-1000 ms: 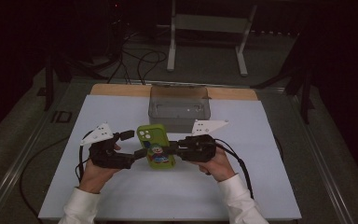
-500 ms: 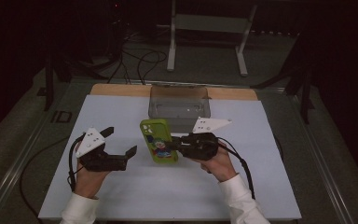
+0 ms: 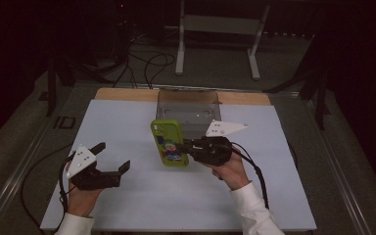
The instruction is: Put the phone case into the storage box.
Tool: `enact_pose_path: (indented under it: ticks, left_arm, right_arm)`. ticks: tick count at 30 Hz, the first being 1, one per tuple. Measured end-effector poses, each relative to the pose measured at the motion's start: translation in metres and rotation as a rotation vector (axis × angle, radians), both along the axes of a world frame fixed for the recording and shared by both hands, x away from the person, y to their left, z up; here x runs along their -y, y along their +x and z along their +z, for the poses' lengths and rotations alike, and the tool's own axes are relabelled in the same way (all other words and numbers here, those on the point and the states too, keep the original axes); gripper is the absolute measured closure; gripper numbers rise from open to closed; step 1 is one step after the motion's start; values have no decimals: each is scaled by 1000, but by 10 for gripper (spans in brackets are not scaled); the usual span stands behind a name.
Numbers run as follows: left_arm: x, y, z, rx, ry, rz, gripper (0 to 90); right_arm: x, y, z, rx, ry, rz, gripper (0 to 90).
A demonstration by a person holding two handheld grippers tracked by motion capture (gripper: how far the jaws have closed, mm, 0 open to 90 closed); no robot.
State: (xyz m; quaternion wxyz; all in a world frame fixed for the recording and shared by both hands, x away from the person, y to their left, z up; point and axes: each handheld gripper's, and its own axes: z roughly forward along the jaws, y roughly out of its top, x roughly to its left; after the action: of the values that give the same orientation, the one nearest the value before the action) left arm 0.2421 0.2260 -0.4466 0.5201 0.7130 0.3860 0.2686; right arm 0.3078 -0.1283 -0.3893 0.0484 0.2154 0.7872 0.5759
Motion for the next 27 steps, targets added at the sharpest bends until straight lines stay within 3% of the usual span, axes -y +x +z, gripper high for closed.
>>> enact_pose_path:
  ticks: [6, 10, 27]
  left_arm:
    - [-10, -8, -17, -6, 17, 28, 0]
    - [-17, -14, -26, -1, 57, 49, 0]
    - [-31, -22, -48, -7, 85, 110, 0]
  right_arm:
    - [1, 1, 1, -10, 3, -29, 780]
    - [2, 2, 2, -11, 8, -39, 780]
    - [2, 8, 4, -51, -22, -144, 781]
